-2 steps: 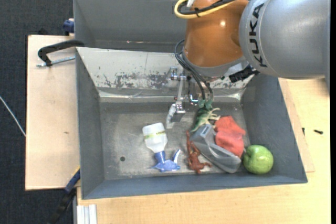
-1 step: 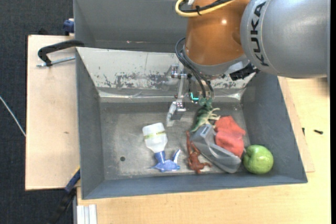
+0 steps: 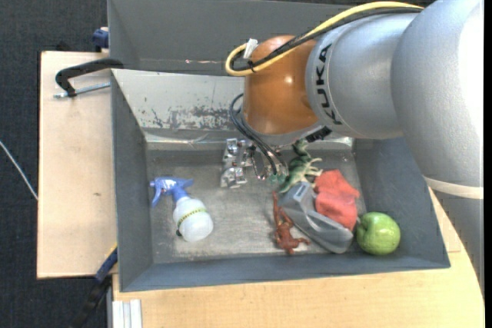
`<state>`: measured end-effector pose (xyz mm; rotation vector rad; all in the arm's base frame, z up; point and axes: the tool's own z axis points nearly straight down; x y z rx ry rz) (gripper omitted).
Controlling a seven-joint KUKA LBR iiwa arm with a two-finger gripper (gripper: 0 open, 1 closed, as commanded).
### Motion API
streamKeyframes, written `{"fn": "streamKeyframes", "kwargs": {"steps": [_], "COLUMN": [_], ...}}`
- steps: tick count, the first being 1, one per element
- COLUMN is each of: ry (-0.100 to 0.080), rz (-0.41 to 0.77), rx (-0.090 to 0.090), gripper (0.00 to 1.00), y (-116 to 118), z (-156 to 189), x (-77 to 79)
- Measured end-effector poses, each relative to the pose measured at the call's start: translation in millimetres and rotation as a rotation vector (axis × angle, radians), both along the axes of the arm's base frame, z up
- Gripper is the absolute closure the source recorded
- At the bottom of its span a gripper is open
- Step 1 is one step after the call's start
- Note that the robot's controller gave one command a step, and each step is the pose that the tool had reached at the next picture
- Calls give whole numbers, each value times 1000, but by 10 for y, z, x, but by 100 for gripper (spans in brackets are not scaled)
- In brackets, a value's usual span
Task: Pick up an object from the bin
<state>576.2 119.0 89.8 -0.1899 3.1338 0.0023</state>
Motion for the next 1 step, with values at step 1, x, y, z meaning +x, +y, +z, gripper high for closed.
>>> {"fn": "streamKeyframes", "kwargs": {"steps": [1], "ry": [0], "rz": [0], "rx": [0], "gripper": [100], "y": [1], "z": [1], "x": [1]}}
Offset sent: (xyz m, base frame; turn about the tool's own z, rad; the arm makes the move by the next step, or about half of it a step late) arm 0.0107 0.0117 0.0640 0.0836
